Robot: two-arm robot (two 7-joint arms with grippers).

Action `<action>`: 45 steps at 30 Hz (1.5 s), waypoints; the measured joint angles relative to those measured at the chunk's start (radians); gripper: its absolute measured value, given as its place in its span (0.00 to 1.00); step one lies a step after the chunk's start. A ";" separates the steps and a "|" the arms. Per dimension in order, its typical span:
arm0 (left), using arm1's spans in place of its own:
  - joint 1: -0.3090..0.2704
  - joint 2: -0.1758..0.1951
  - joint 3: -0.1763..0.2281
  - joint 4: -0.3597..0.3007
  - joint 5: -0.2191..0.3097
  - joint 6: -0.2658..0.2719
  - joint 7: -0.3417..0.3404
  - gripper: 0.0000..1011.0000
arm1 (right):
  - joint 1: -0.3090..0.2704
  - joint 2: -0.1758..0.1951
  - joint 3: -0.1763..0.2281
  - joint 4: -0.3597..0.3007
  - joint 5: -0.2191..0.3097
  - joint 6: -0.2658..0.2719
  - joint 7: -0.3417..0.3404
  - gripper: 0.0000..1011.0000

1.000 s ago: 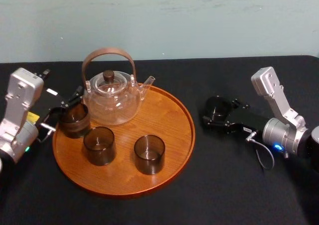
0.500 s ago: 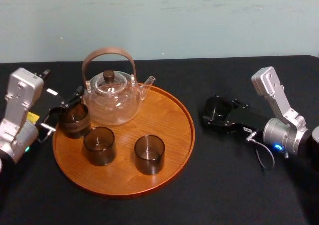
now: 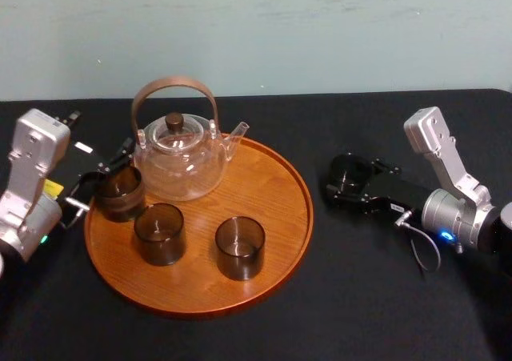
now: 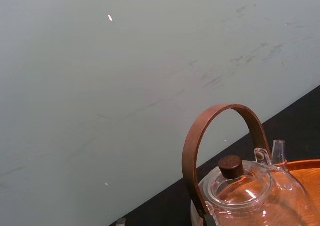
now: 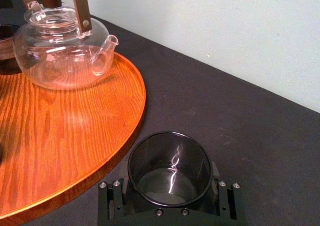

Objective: Pick up the glass from the table and place it on the tray.

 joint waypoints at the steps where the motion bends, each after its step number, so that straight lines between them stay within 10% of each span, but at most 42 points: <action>1: 0.000 0.000 0.000 0.000 0.000 0.000 0.000 0.99 | 0.000 0.000 0.000 0.000 0.000 0.000 0.000 0.90; 23: 0.000 0.000 0.000 0.000 0.000 0.000 0.000 0.99 | -0.029 0.020 0.000 -0.109 -0.001 -0.027 0.005 0.90; 45: 0.000 0.000 0.000 0.000 0.000 0.000 0.000 0.99 | 0.078 -0.069 -0.093 -0.061 -0.027 -0.016 0.048 0.90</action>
